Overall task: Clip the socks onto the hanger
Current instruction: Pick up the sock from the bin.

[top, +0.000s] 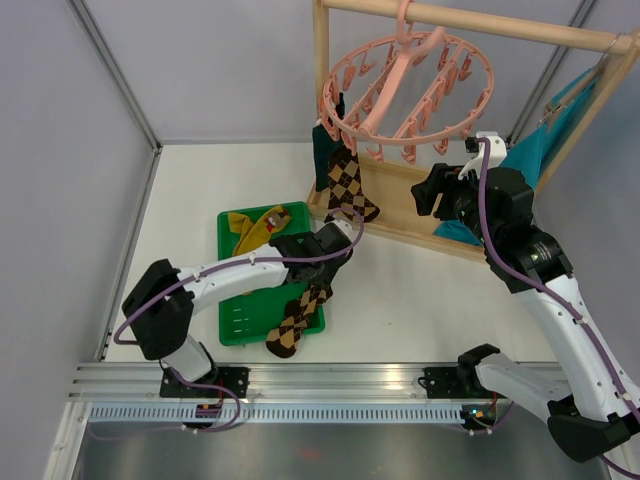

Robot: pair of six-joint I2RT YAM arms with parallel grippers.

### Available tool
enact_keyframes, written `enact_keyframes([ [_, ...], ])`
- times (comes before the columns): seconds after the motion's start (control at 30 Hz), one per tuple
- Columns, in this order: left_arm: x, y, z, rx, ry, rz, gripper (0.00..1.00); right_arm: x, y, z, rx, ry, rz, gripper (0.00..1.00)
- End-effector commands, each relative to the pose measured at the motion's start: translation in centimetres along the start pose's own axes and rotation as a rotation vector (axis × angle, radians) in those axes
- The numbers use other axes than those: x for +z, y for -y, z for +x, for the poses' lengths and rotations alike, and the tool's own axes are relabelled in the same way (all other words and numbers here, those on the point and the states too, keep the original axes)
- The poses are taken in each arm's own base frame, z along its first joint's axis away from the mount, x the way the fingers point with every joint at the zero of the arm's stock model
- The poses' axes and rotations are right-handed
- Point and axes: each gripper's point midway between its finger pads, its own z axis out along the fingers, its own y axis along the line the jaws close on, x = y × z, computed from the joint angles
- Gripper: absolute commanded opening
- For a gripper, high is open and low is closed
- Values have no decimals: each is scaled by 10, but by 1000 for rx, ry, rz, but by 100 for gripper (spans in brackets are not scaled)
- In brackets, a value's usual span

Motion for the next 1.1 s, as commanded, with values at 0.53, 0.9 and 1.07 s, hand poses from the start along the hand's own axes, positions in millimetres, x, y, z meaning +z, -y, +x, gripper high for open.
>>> enact_keyframes([
  [0.53, 12, 5, 4, -84, -31, 190, 45, -1, 3, -2, 3, 19, 14, 70],
  [0.9, 9, 4, 1, -95, -15, 201, 19, 0, 5, -3, -5, 19, 24, 70],
  [1.07, 4, -1, -2, -106, 5, 197, 13, 1, 4, -4, -7, 17, 25, 69],
])
